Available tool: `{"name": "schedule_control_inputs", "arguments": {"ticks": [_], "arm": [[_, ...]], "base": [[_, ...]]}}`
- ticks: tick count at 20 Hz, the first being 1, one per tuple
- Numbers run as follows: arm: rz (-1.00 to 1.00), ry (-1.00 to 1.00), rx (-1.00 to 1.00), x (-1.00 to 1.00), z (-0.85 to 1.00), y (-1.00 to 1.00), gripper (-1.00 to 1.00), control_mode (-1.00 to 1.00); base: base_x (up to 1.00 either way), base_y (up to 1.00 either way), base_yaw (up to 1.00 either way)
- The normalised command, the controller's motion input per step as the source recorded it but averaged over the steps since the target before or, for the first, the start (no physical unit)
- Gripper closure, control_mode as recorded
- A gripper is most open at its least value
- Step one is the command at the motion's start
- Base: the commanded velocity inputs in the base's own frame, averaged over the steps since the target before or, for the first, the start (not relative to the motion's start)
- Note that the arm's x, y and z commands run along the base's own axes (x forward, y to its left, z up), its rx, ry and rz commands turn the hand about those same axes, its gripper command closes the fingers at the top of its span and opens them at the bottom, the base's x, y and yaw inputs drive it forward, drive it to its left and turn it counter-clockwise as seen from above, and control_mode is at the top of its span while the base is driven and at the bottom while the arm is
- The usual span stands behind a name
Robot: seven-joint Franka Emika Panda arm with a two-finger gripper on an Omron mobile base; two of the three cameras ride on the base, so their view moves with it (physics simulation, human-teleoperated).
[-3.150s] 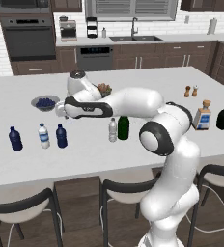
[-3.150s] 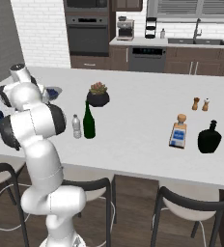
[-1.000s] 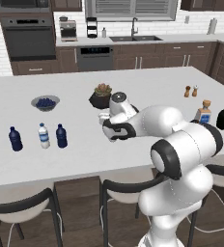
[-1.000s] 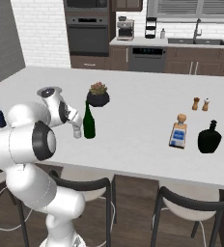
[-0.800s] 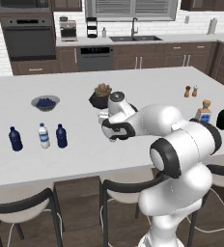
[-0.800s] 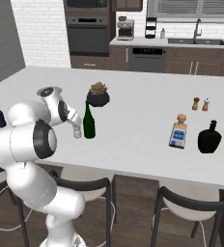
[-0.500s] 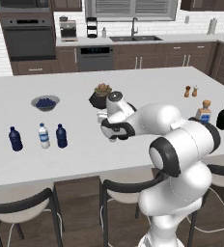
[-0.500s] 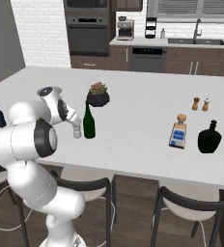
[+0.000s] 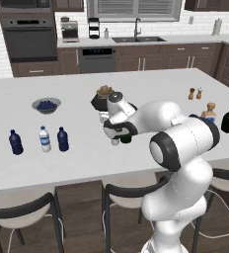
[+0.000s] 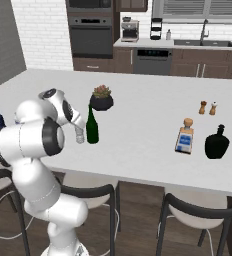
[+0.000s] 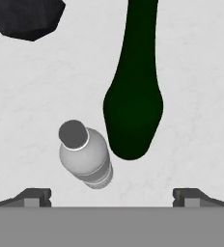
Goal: Move the plastic bottles in the middle to the plastics group, and the glass bottles in the middle to the glass group.
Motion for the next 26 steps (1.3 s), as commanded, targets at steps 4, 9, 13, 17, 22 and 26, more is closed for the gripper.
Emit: {"name": "schedule_control_inputs", "arguments": {"ticks": [4,9,13,17,22,26], "arm": [[-0.12,0.0,0.0,0.16,0.0,0.03,-1.0,-1.0],[-0.11,0.0,0.0,0.04,0.0,0.02,-1.0,-1.0],[-0.06,0.0,0.0,0.04,-0.2,0.0,-1.0,-1.0],[0.0,0.0,0.0,0.09,-0.05,0.0,-1.0,-1.0],[0.01,0.03,0.0,0.01,0.0,0.0,-1.0,-1.0],[0.03,0.01,0.02,0.0,0.0,0.0,-1.0,-1.0]], "base": [[0.0,0.0,0.0],[0.0,0.0,0.0],[0.0,0.0,0.0],[0.0,0.0,0.0],[0.0,0.0,0.0],[0.0,0.0,0.0]]}}
